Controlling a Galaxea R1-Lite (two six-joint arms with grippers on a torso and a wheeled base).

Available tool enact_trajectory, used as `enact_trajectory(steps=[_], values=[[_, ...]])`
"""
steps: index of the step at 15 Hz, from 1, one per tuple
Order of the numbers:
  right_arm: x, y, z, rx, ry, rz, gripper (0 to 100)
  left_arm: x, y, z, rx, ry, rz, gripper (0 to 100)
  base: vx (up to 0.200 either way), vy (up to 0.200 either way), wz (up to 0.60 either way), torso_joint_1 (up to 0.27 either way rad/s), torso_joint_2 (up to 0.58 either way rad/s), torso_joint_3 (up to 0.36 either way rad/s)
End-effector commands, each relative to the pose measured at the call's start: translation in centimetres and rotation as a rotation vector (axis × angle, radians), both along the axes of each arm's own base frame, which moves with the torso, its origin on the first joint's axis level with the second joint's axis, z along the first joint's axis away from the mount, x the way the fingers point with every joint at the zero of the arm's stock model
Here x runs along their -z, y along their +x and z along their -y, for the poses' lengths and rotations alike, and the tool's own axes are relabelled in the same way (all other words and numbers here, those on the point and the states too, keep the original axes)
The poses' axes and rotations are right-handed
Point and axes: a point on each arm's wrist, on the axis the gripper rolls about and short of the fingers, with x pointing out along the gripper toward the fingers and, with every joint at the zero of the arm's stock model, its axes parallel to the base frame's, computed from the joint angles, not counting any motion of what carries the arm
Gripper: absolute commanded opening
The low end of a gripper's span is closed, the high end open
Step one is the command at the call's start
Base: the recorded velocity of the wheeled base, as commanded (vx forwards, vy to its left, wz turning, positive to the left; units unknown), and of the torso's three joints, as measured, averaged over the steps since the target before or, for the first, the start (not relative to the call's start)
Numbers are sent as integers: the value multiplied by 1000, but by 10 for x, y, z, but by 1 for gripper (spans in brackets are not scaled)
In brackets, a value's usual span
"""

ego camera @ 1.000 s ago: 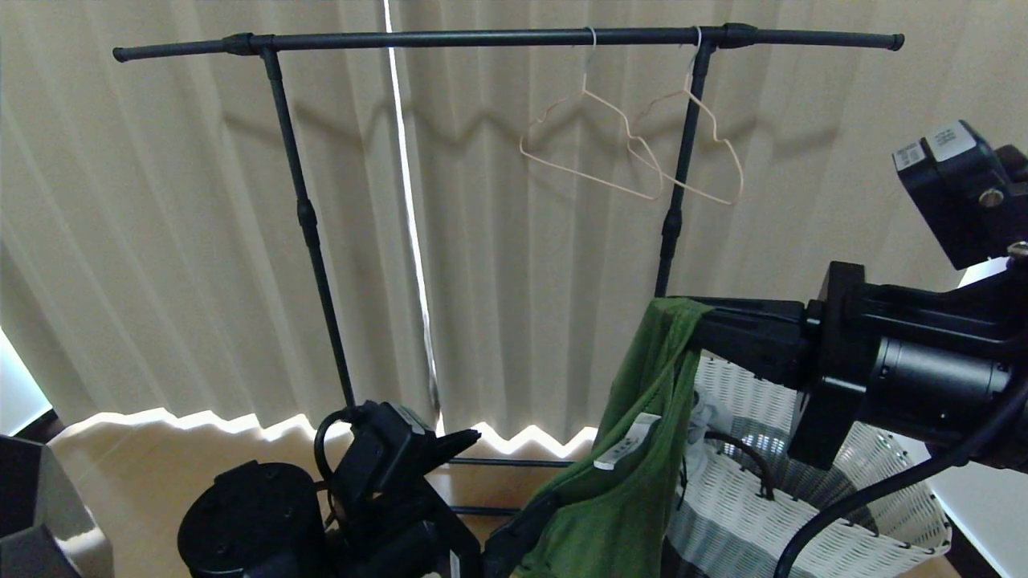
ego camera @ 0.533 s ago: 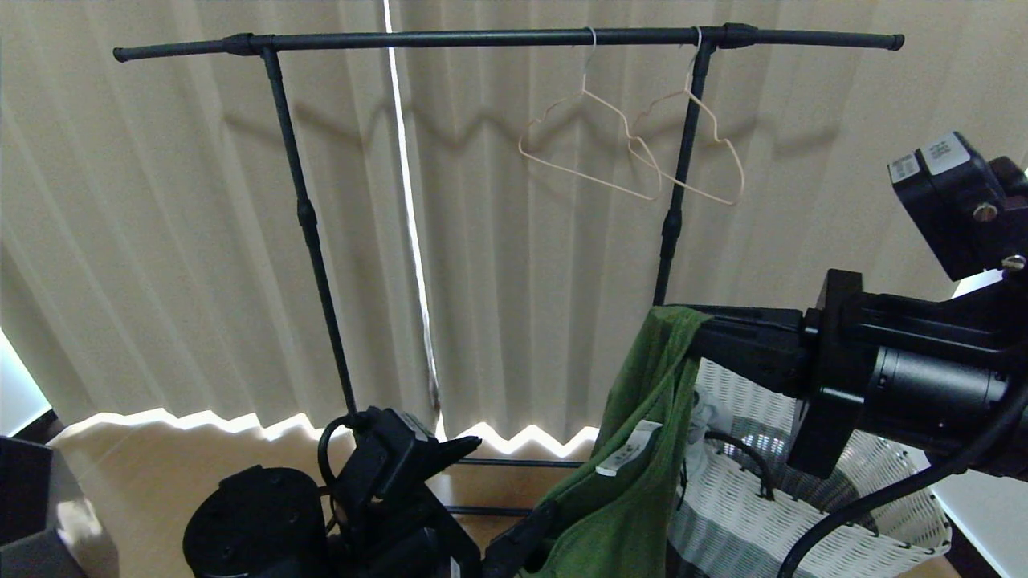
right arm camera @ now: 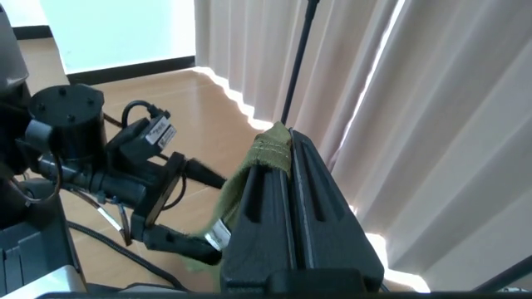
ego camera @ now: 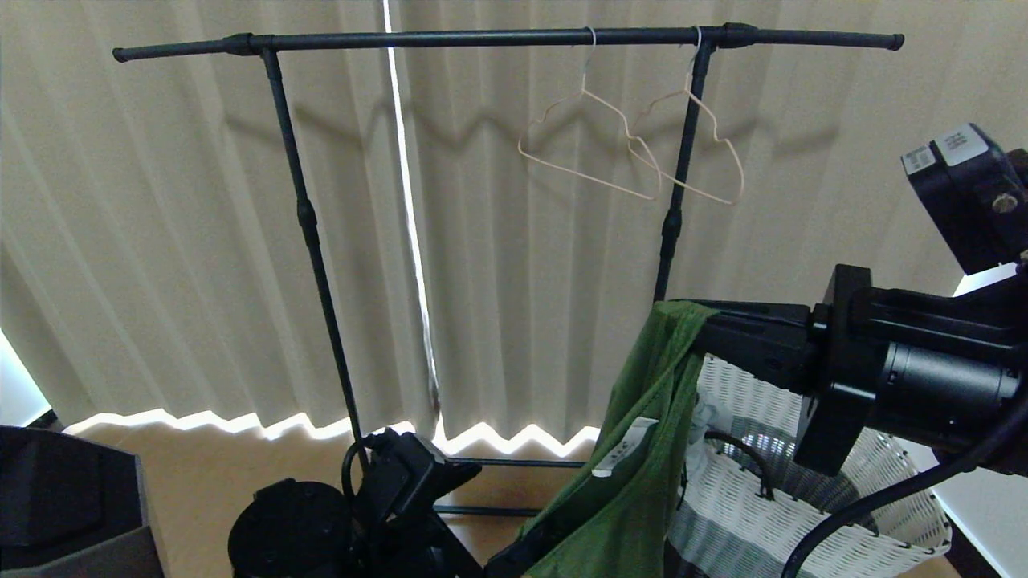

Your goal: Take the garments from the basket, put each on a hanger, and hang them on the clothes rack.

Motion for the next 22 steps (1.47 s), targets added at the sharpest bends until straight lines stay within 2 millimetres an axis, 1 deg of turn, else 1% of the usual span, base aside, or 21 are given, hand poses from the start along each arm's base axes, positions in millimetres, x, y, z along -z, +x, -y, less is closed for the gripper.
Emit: enact_trajectory(steps=[1,3,4,5,7,8,9,10,11,12,13,14,15,16,17,20,21,22], values=[[0,0,0,0,-1,0,0,2,-2,-2,4,20,2,0,0,0,0,0,0,0],[0,-1,1,2,0,2,0,-1,-4,-2,14,36,31,0,0,0,0,0,0,0],[-2,-3,3,0,6,7,0,-7,-8,-3,24,31,60,0,0,0,0,0,0,0],[-2,-4,4,2,6,7,0,-21,-10,-8,31,7,118,0,0,0,0,0,0,0],[-1,-5,6,11,1,3,0,-38,-6,-19,-19,-36,179,0,0,0,0,0,0,0],[3,-3,11,33,-8,-5,0,-55,-6,-34,-65,-55,206,0,0,0,0,0,0,0],[6,-2,13,44,-19,-11,0,-69,-4,-40,-91,-55,209,0,0,0,0,0,0,0],[7,-2,14,51,-22,-12,0,-89,-5,-45,-110,-53,210,0,0,0,0,0,0,0],[8,0,15,62,-27,-13,0,-114,-7,-51,-123,-40,198,0,0,0,0,0,0,0],[8,1,17,71,-29,-14,0,-126,-9,-54,-126,-25,182,0,0,0,0,0,0,0],[12,4,24,106,-44,-33,0,-164,-16,-62,-138,7,129,0,0,0,0,0,0,0],[13,6,31,141,-58,-50,0,-189,-24,-68,-141,13,90,0,0,0,0,0,0,0],[13,6,39,170,-72,-69,0,-208,-30,-72,-145,13,63,0,0,0,0,0,0,0],[13,5,43,190,-77,-77,0,-220,-32,-73,-143,8,67,0,0,0,0,0,0,0],[9,5,48,207,-62,-63,0,-237,-32,-73,-145,-24,105,0,0,0,0,0,0,0],[-8,1,53,221,-18,-6,0,-274,-29,-71,-143,-95,198,0,0,0,0,0,0,0],[-16,1,54,221,-2,15,0,-285,-30,-70,-136,-100,236,0,0,0,0,0,0,0],[-25,1,53,220,17,41,0,-289,-30,-69,-130,-89,257,0,0,0,0,0,0,0]])
